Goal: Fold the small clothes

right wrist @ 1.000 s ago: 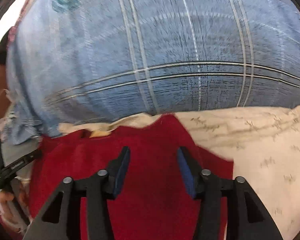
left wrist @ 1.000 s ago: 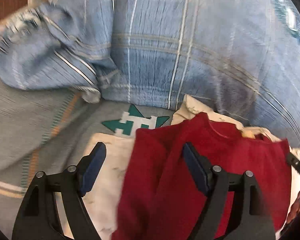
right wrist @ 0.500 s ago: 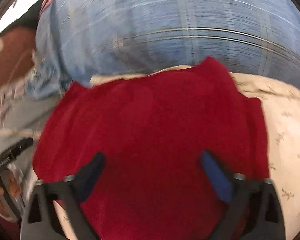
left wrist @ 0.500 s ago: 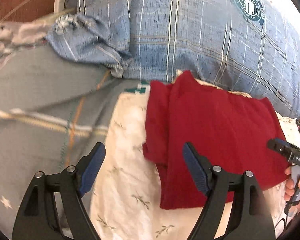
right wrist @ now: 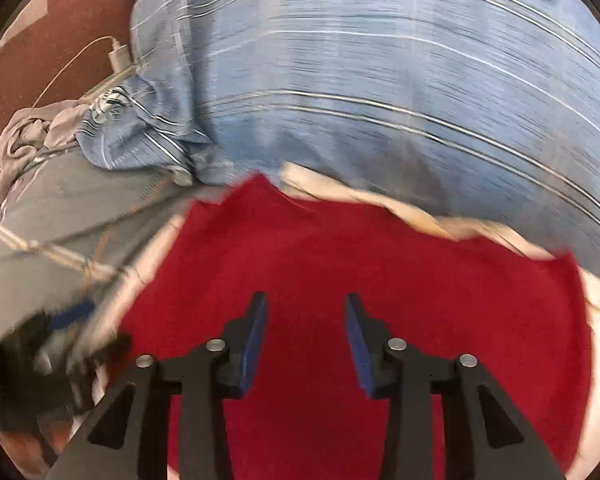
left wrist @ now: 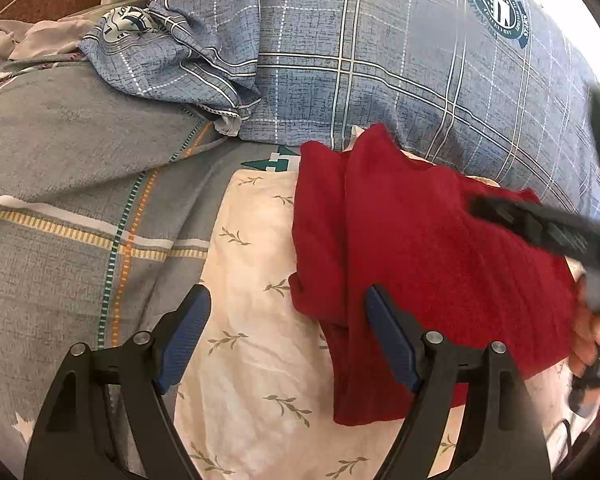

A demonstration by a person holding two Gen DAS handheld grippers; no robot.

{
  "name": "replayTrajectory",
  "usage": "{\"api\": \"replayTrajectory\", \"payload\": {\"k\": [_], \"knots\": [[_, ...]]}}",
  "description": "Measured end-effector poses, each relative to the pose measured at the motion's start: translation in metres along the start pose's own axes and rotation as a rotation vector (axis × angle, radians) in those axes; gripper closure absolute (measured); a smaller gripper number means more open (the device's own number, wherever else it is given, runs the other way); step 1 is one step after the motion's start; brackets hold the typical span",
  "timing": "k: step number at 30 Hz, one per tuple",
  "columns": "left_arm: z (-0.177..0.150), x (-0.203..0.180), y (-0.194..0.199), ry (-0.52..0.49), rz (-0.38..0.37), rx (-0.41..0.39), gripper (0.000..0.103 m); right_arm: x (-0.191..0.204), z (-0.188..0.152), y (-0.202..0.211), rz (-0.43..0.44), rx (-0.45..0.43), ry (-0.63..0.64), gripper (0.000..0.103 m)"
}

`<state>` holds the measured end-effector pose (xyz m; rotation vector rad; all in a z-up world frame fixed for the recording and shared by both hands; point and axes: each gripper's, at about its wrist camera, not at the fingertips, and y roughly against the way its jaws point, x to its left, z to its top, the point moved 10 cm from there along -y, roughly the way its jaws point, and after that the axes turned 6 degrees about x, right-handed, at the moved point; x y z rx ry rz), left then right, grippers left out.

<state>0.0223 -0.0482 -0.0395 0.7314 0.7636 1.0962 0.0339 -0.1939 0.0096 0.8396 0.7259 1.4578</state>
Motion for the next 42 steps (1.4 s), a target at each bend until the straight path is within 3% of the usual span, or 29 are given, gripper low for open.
{"api": "replayTrajectory", "payload": {"k": [6, 12, 18, 23, 28, 30, 35, 42], "knots": [[-0.001, -0.002, -0.008, 0.012, -0.024, 0.029, 0.023, 0.039, 0.033, -0.057, -0.011, 0.044, 0.035, 0.066], [0.004, -0.003, -0.013, 0.018, -0.04, 0.042, 0.023, 0.038, 0.036, -0.094, -0.026, 0.082, 0.006, 0.067], [0.003, -0.002, -0.014, 0.028, -0.041, 0.047, 0.022, 0.033, 0.033, -0.079, 0.055, 0.074, -0.048, 0.065], [0.002, -0.002, -0.015, 0.025, -0.033, 0.046, 0.022, 0.031, 0.02, -0.042, 0.144, 0.034, -0.071, 0.051], [0.002, -0.002, -0.012, 0.026, -0.034, 0.04, 0.022, 0.022, 0.002, -0.015, 0.084, -0.028, -0.042, 0.051], [0.003, -0.002, -0.011, 0.022, -0.029, 0.033, 0.022, 0.01, -0.002, -0.015, 0.024, -0.037, -0.075, 0.051], [0.006, -0.007, -0.004, -0.012, -0.006, -0.011, 0.022, -0.014, -0.027, -0.007, -0.003, -0.047, -0.166, 0.051], [0.006, -0.01, 0.002, -0.018, -0.019, -0.039, 0.022, -0.011, -0.043, -0.007, -0.019, -0.076, -0.115, 0.038]]}}
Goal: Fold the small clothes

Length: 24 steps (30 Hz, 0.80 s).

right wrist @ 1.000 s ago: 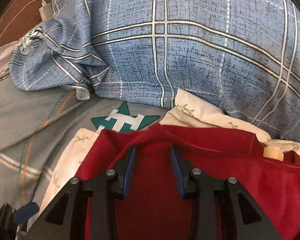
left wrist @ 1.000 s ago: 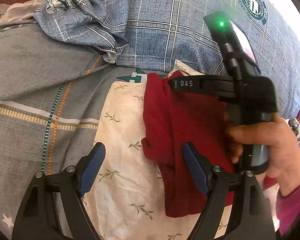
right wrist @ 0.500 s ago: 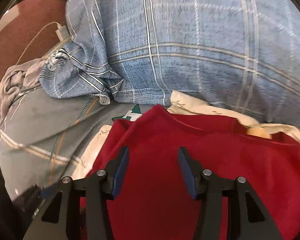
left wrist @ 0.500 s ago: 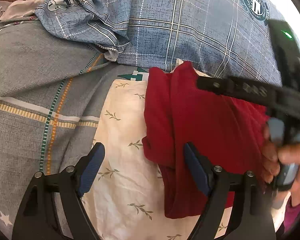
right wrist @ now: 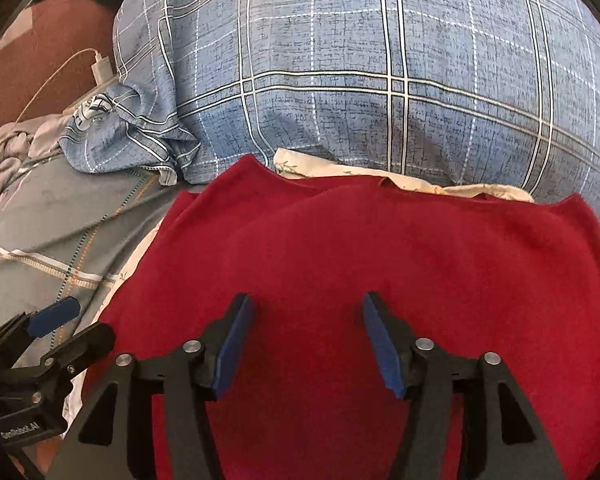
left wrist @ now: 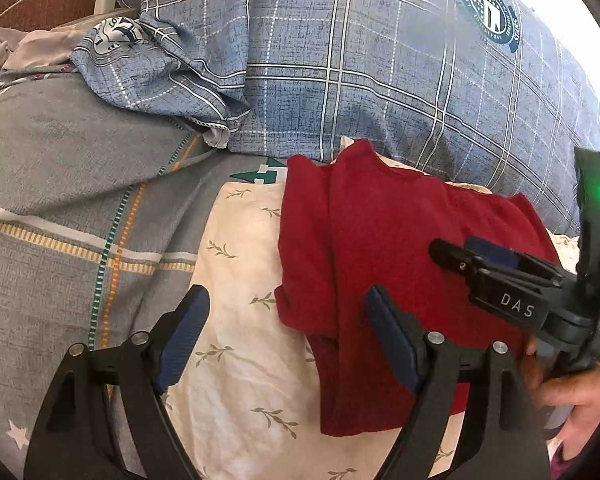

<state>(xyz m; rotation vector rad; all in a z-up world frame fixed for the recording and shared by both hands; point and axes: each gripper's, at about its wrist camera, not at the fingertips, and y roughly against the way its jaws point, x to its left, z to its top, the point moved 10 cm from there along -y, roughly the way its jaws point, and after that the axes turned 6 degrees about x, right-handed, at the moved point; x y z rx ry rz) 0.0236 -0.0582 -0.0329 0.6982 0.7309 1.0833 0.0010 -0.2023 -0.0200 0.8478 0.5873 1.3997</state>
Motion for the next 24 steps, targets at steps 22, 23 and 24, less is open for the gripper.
{"api": "replayTrajectory", "payload": {"k": [22, 23, 24], "knots": [[0.005, 0.001, 0.006, -0.003, 0.012, -0.025, 0.022, 0.016, -0.004, 0.007, 0.069, 0.027, 0.03, 0.006], [0.005, 0.001, 0.007, -0.006, 0.015, -0.029, 0.022, 0.014, -0.004, 0.011, 0.061, 0.03, 0.021, 0.006], [0.005, 0.0, 0.007, -0.01, 0.015, -0.03, 0.022, 0.012, -0.004, 0.016, 0.055, 0.023, 0.011, 0.006]]}}
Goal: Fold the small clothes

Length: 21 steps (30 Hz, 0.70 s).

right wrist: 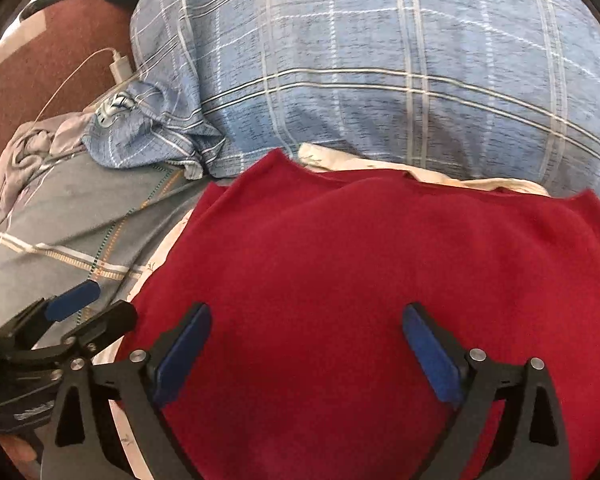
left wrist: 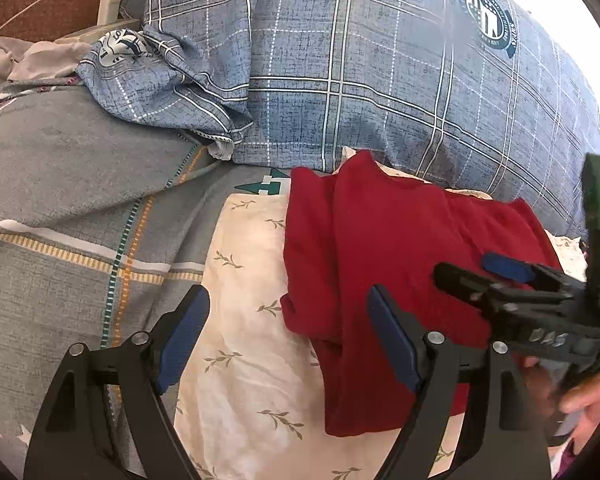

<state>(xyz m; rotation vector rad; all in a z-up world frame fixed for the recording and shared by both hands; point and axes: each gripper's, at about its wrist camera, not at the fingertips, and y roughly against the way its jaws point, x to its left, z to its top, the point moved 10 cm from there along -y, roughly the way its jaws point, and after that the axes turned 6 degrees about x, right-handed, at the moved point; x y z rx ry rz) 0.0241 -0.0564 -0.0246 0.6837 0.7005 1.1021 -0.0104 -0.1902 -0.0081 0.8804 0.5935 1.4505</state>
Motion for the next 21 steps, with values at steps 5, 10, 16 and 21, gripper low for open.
{"api": "replayTrajectory", "payload": {"k": [5, 10, 16, 21], "knots": [[0.0, -0.003, 0.002, -0.01, -0.005, -0.006, 0.022, -0.021, -0.003, 0.017, -0.073, -0.036, -0.044, 0.007], [0.001, -0.003, 0.005, 0.006, -0.019, -0.016, 0.022, -0.017, 0.003, 0.02, -0.097, -0.033, -0.019, 0.008], [-0.002, 0.008, 0.004, 0.028, 0.024, 0.008, 0.022, 0.013, 0.015, 0.003, -0.085, 0.02, 0.043, 0.021], [-0.004, 0.02, 0.001, 0.048, 0.071, 0.037, 0.022, 0.035, 0.037, -0.02, -0.021, 0.084, 0.039, 0.027]]}}
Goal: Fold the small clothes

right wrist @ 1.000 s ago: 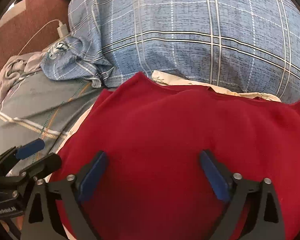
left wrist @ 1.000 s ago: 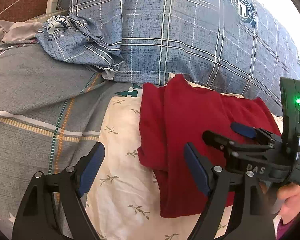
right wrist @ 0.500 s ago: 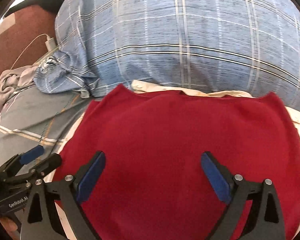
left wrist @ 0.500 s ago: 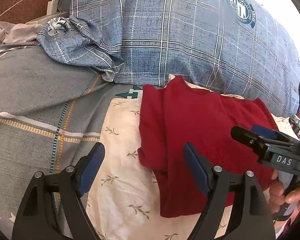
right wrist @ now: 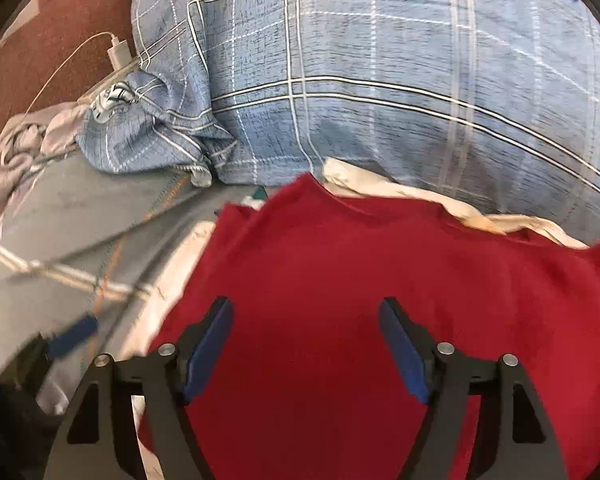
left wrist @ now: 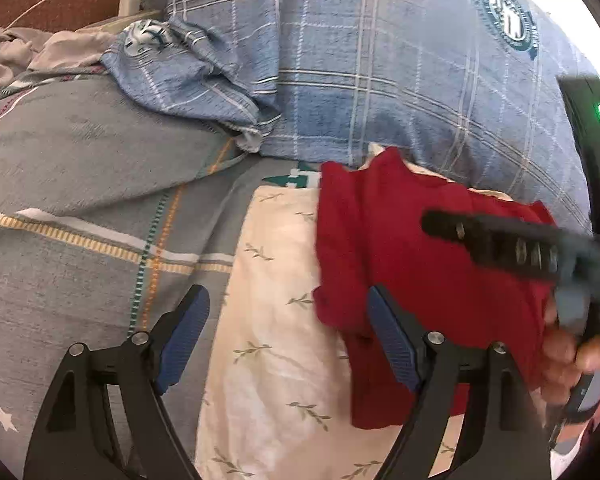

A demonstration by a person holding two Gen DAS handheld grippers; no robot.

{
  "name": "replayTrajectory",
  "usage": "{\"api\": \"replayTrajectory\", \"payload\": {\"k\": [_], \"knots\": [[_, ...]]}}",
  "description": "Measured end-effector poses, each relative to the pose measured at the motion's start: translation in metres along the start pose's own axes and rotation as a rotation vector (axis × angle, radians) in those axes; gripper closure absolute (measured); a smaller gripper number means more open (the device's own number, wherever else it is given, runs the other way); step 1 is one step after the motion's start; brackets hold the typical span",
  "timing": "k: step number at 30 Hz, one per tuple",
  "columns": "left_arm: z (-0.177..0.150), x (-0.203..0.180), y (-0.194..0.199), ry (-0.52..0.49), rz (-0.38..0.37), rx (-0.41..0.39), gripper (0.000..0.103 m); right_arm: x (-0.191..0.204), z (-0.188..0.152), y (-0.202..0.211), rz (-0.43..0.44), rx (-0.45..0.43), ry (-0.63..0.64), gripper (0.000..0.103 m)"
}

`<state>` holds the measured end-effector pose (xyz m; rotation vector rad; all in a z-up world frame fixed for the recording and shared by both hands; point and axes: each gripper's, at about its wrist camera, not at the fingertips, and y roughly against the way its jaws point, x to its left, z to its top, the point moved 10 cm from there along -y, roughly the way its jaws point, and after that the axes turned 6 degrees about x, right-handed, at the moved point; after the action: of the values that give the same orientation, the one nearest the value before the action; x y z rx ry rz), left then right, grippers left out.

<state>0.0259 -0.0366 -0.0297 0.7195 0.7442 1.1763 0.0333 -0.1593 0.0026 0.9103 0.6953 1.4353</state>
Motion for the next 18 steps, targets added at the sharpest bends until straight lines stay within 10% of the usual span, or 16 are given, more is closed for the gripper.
{"api": "replayTrajectory", "payload": {"k": [6, 14, 18], "knots": [[0.001, 0.016, -0.006, 0.075, -0.025, 0.037, 0.022, 0.021, 0.021, -0.032, 0.091, 0.118, -0.028, 0.024], [-0.004, 0.006, -0.008, 0.073, -0.085, 0.068, 0.022, 0.042, 0.035, -0.078, -0.022, 0.197, 0.049, 0.015], [-0.001, -0.011, 0.0, 0.074, -0.212, 0.052, 0.022, 0.036, 0.035, -0.081, -0.122, 0.173, 0.089, 0.045]]}}
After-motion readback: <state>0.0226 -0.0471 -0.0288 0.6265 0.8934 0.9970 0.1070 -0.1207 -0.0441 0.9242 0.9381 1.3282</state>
